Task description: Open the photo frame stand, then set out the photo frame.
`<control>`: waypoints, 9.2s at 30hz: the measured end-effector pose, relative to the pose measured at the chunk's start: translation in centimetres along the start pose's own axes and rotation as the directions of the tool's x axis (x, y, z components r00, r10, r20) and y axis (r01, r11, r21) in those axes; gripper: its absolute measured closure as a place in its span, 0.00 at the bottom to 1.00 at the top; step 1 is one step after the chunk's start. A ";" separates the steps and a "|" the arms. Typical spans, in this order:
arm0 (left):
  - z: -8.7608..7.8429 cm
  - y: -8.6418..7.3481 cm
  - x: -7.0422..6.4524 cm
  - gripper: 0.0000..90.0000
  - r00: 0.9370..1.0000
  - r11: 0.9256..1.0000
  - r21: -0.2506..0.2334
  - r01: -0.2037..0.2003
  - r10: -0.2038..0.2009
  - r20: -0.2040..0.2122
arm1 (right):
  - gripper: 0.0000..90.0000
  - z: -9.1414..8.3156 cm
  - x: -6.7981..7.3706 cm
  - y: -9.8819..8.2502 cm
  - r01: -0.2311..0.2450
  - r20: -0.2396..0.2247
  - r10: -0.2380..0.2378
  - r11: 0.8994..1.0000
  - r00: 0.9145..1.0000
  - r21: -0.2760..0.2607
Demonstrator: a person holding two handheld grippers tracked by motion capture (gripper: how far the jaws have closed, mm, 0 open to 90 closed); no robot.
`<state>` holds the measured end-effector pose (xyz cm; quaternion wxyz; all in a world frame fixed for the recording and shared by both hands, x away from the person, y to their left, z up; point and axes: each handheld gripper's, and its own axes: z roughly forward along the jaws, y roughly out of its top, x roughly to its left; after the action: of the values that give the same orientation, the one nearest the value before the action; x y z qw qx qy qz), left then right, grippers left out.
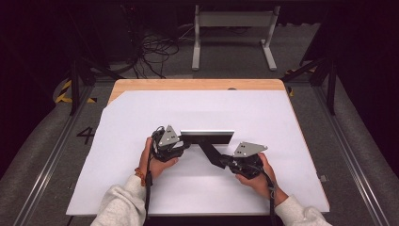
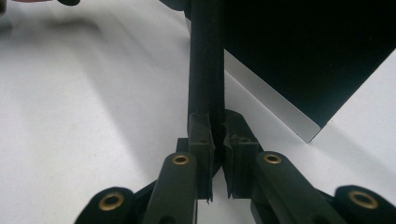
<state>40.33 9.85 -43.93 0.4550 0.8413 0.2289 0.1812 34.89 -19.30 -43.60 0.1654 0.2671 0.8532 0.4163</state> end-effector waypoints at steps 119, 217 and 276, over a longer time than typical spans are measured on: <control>-2.7 -0.1 -1.3 0.87 1.000 0.996 0.085 -0.011 0.010 0.019 | 0.88 -0.5 -1.4 0.1 -0.054 -0.076 0.057 0.998 0.995 0.040; -4.0 -0.6 -2.9 0.91 0.997 0.995 0.080 -0.056 0.051 0.062 | 0.85 0.7 -4.0 3.1 -0.054 0.176 0.071 0.993 0.982 -0.103; -4.0 0.7 -5.5 0.85 0.986 0.993 0.009 -0.114 0.112 0.121 | 1.00 0.6 -1.6 4.1 0.013 0.139 0.008 0.989 0.990 -0.149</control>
<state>33.87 9.18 -41.81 0.4503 0.8658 0.1544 0.1541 37.78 -17.81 -40.59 0.2445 0.2813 0.8065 0.4590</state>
